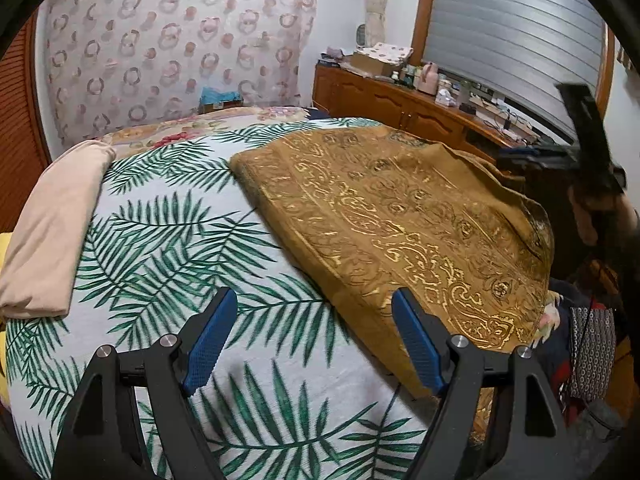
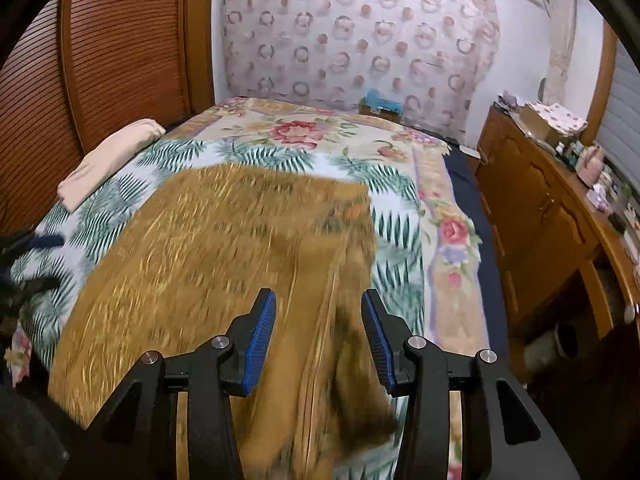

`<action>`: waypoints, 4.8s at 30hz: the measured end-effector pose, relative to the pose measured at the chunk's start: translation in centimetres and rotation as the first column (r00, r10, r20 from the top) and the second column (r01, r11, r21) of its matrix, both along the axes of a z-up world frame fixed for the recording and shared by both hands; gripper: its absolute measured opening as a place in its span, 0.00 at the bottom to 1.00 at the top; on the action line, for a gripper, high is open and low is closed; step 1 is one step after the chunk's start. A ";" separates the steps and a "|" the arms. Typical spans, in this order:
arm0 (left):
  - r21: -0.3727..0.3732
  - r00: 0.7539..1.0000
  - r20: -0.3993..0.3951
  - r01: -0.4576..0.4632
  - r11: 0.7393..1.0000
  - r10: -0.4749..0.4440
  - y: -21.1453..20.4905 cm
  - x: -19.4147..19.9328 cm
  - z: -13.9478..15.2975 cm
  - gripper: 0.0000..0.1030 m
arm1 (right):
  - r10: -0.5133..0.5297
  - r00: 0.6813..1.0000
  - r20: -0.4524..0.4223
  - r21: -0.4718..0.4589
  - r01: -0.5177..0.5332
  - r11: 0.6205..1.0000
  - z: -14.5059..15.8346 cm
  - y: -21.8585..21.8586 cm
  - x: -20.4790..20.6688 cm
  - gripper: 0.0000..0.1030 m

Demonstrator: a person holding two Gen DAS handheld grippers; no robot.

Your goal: Fold small clothes

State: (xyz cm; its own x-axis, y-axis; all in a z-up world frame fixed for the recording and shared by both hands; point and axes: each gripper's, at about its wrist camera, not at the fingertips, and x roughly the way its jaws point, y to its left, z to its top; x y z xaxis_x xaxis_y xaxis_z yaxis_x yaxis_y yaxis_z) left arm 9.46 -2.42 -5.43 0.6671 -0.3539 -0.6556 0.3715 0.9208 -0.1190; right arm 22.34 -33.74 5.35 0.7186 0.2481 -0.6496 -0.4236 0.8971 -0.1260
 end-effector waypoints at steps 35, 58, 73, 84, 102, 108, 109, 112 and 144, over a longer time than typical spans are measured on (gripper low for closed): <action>-0.019 0.996 -0.035 0.082 0.996 -0.082 -3.5 -1.5 -0.5 0.78 | 0.062 0.997 -0.034 0.164 -0.056 0.985 -0.2 -3.2 -7.2 0.08; -0.071 0.991 -0.101 0.086 0.994 -0.093 -3.6 -4.0 -2.7 0.56 | -0.062 0.991 -0.120 0.144 0.079 0.986 -4.1 -3.6 -7.4 0.53; -0.070 0.984 -0.119 0.126 0.990 -0.134 -4.9 -6.1 -3.2 0.34 | -0.053 0.985 -0.164 0.182 0.083 0.980 -5.2 -3.9 -7.5 0.53; -0.099 0.980 -0.121 0.147 0.984 -0.159 -5.1 -6.1 -3.1 0.07 | -0.004 0.982 -0.188 0.238 0.050 0.970 -6.0 -3.6 -8.0 0.48; -0.231 0.989 0.066 0.146 0.962 -0.134 -2.8 -3.2 5.7 0.03 | 0.112 0.993 -0.048 0.431 -0.081 0.899 -0.3 -3.3 -7.4 0.12; -0.245 0.992 0.111 0.086 0.966 -0.061 -1.1 2.1 8.0 0.03 | 0.091 0.996 0.001 0.470 -0.081 0.879 2.6 -2.2 -3.6 0.11; -0.247 0.993 0.112 0.073 0.966 -0.047 -0.8 2.9 8.1 0.03 | 0.082 0.997 0.005 0.471 -0.075 0.879 2.8 -2.0 -2.9 0.11; -0.261 0.994 0.106 0.042 0.964 -0.015 0.0 5.3 8.2 0.03 | 0.066 0.998 0.009 0.473 -0.063 0.879 2.7 -1.0 -0.8 0.11; -0.182 0.995 0.062 -0.065 0.981 0.078 3.2 14.5 4.9 0.78 | 0.016 1.000 -0.015 0.221 -0.012 0.975 3.0 3.9 4.5 0.52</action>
